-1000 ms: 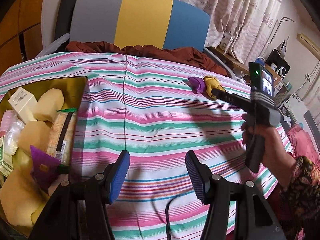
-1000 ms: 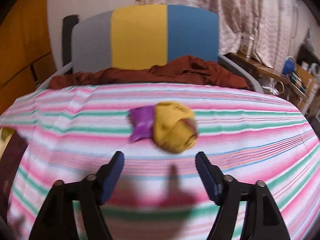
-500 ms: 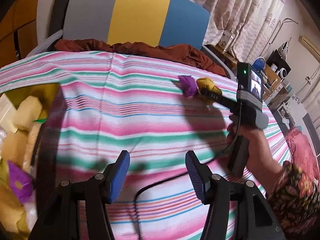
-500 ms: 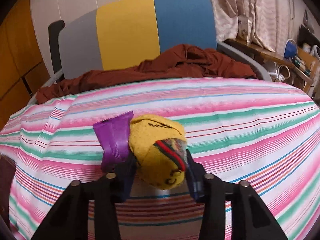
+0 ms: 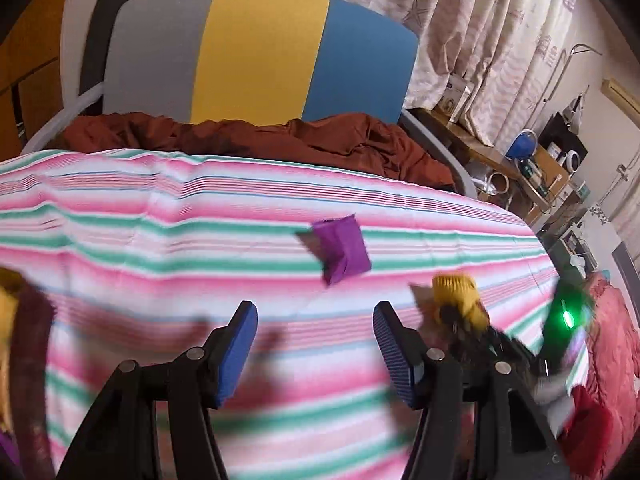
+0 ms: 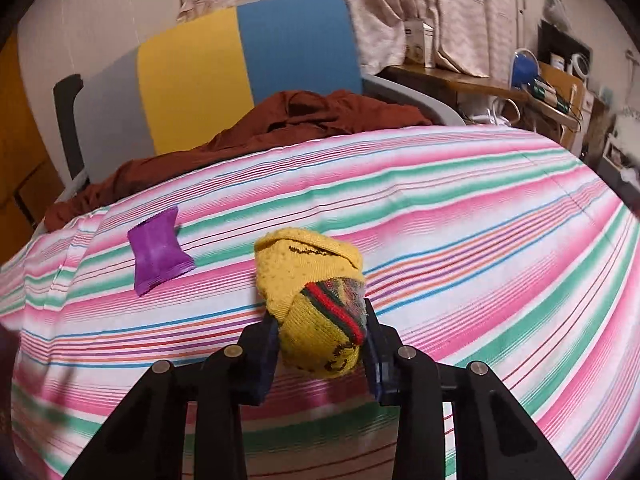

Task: Organize objects
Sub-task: 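Grasp the second purple packet with the left tool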

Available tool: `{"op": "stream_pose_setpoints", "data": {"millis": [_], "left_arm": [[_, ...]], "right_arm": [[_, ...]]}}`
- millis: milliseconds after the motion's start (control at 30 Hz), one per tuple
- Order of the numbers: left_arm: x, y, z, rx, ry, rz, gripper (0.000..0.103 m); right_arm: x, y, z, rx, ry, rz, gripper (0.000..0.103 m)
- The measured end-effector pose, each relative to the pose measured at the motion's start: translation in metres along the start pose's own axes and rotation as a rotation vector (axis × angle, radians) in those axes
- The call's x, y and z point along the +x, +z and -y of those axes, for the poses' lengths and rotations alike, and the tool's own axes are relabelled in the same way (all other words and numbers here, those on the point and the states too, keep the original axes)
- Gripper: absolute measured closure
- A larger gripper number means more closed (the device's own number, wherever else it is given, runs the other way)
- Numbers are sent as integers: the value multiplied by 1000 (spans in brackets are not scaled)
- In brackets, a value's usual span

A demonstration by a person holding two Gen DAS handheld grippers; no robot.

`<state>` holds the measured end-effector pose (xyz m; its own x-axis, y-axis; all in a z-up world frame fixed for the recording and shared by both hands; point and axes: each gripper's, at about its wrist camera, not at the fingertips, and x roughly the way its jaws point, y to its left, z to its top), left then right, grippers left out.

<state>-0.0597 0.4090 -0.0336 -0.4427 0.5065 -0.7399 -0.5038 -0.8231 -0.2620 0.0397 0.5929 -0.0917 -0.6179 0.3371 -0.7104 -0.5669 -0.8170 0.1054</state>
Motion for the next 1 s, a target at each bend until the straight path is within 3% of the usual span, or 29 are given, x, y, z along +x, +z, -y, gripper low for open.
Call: {"op": "stream_pose_setpoints", "data": {"millis": [333,467,533,567,633,733,933,1000], "left_arm": [[92,38,38,65,70,-126,41],[119,39,41,89,118,-182,41],[124,37,40,100,105,-180,42],[123,35,40,110,105,-152,45],[120,30,39,142,129,-128,65],[112,21,31,180,135,-90,80],[91,8,9,189,117,-62,84],[84,6,3,168,81,-59,84]], "right_arm": [[7,0,-9,-30,-20,2,65],[6,-2,-12,-44,-35,5,65],[6,-3,-12,-43,-34,5,65],[6,-3,-11,-42,-34,5,65],[6,-3,-10,-41,-34,6,65],[7,-3,-11,-43,-37,9,65],[8,-3,-10,-48,-42,15,65],[7,-4,-12,-54,-47,17,65]]}}
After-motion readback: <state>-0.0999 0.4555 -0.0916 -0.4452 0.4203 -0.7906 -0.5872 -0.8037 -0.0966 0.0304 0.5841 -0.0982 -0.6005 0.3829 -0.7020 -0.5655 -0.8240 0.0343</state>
